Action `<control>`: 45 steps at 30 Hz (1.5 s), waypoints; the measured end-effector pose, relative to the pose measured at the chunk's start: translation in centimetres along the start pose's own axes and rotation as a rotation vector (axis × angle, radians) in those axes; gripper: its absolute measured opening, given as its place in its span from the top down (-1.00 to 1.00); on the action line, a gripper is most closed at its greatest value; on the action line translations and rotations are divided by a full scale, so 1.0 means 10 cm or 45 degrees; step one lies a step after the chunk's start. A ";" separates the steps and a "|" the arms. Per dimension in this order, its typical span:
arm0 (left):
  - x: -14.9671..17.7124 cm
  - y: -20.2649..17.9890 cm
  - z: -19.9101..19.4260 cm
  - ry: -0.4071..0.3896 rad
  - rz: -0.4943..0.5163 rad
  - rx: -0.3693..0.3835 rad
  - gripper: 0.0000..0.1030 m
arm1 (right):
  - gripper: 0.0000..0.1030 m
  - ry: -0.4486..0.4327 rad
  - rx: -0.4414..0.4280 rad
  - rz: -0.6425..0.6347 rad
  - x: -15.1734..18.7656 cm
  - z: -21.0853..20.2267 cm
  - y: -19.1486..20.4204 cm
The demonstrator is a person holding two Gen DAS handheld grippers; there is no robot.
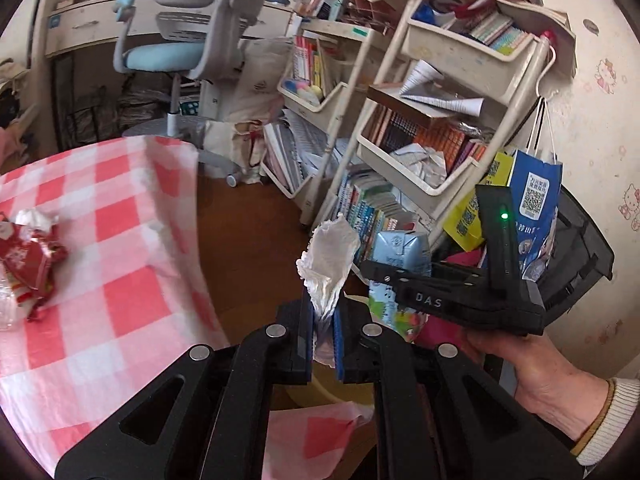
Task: Collect trash
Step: 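Carry carton and tissue to the yellow bin and open both tools over it, then bring both tools back over the table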
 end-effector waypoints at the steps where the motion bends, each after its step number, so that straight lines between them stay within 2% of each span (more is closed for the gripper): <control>1: 0.02 -0.06 0.12 0.015 -0.011 0.011 0.85 | 0.06 0.040 0.016 0.047 0.05 0.05 -0.13; 2: 0.03 -0.14 0.26 0.035 -0.027 0.022 0.85 | -0.04 0.071 0.032 0.089 0.10 0.07 -0.25; 3: 0.05 -0.21 0.38 0.052 -0.043 0.035 0.85 | -0.04 0.078 0.037 0.115 0.12 0.06 -0.33; 5: 0.09 -0.33 0.61 0.098 -0.065 0.057 0.84 | -0.08 0.026 0.053 0.157 0.08 -0.06 -0.42; 6: 0.11 -0.40 0.70 0.123 -0.067 0.068 0.73 | -0.10 -0.016 0.050 0.191 0.06 -0.14 -0.47; 8: 0.14 -0.51 0.82 0.159 -0.046 0.060 0.37 | -0.13 -0.084 0.050 0.247 0.01 -0.26 -0.55; 9: 0.15 -0.55 0.85 0.166 -0.032 0.047 0.11 | -0.13 -0.115 0.050 0.270 -0.02 -0.31 -0.58; 10: 0.16 -0.59 0.87 0.168 -0.020 0.033 -0.01 | -0.14 -0.144 0.053 0.283 -0.02 -0.37 -0.57; 13: 0.14 -0.60 0.79 0.157 0.006 0.008 -0.16 | -0.17 -0.207 0.067 0.253 -0.08 -0.42 -0.55; 17: 0.12 -0.45 0.49 0.116 0.036 -0.061 -0.29 | -0.27 -0.259 0.095 0.154 -0.15 -0.47 -0.38; 22: 0.11 -0.07 -0.05 0.077 0.085 -0.245 -0.60 | -0.37 -0.283 0.118 0.001 -0.19 -0.46 -0.07; 25: 0.09 0.20 -0.39 0.069 0.122 -0.367 -0.68 | -0.40 -0.291 0.109 -0.072 -0.19 -0.46 0.15; 31: 0.19 0.76 -0.95 -0.011 0.146 -0.567 -0.83 | -0.48 -0.320 0.095 -0.173 -0.21 -0.41 0.61; 35: 0.35 1.10 -1.07 0.038 0.093 -0.645 -0.83 | -0.48 -0.310 0.086 -0.252 -0.19 -0.31 0.96; 39: 0.35 1.28 -1.26 -0.004 0.063 -0.653 -0.83 | -0.48 -0.290 0.087 -0.399 -0.12 -0.18 1.34; 45: 0.42 1.56 -1.38 0.011 -0.024 -0.684 -0.83 | -0.54 -0.250 0.054 -0.611 0.06 -0.03 1.82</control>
Point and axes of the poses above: each gripper's, at about its wrist camera, not at the fingertips, and z roughly the way its jaws point, y to its left, x to its underside, the point moved 5 cm from there along z, roughly the way its jaws point, and after that the axes turned 7 degrees about z, right-handed, at the moved point
